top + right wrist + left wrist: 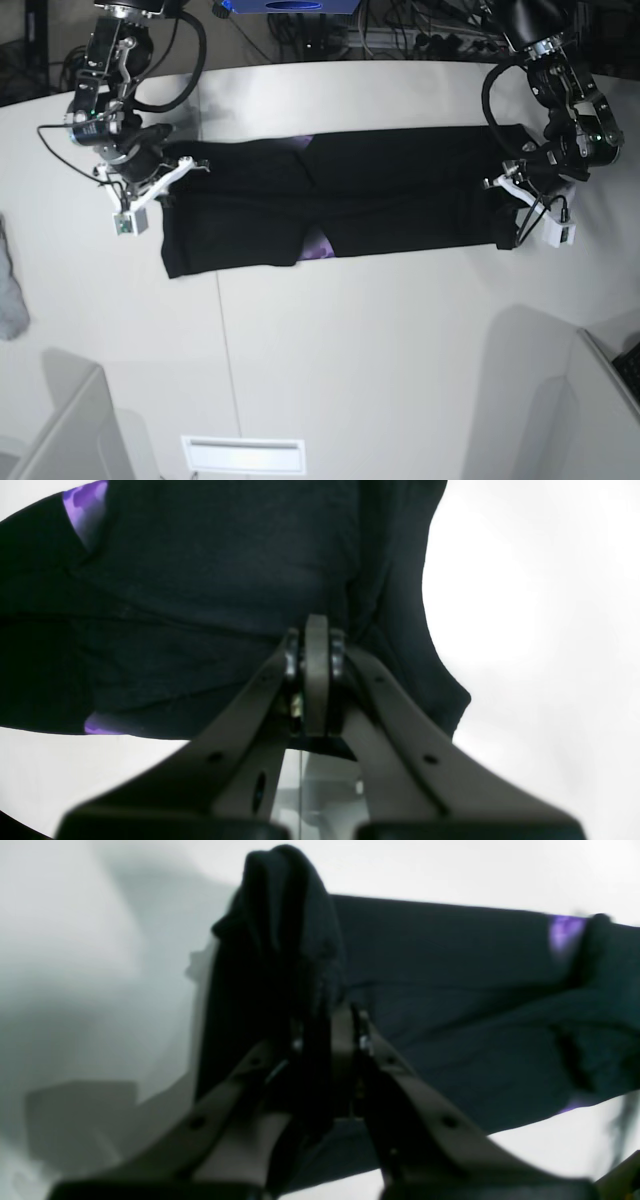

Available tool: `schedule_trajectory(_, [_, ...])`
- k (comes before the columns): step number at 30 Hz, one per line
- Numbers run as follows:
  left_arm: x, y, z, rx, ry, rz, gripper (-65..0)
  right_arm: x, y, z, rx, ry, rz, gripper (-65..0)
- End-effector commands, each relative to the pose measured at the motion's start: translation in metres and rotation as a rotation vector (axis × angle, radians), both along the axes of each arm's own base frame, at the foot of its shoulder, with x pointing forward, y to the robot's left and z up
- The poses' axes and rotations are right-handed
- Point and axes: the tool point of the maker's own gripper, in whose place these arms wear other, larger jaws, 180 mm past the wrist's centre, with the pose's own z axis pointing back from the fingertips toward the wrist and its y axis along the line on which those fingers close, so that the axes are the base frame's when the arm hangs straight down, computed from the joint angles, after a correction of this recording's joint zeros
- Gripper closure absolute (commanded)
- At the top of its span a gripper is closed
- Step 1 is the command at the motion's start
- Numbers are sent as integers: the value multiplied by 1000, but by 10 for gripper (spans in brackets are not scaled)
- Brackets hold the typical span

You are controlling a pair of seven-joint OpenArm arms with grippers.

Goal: Fold the T-shirt properly
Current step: 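Carry the left gripper's strip end toward the middle and release it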

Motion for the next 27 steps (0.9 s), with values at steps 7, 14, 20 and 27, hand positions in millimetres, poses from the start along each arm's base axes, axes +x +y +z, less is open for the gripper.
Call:
schedule_trajectory(7, [14,-21,11,-65,-63,0,0,8,-2,10,-5,-45,0,0])
schedule_trajectory(14, [24,-56,9,-127,-43,-23,0,7,-2,10,-5,-43,1,0])
schedule_trajectory(20, [33,-83,13,-186,-52,-45,0,7,-2,10,-5,-43,1,0])
schedule_trajectory(27, [36,-119,14,-217,-51,-122,0,7,-2,10,-5,-43,1,0])
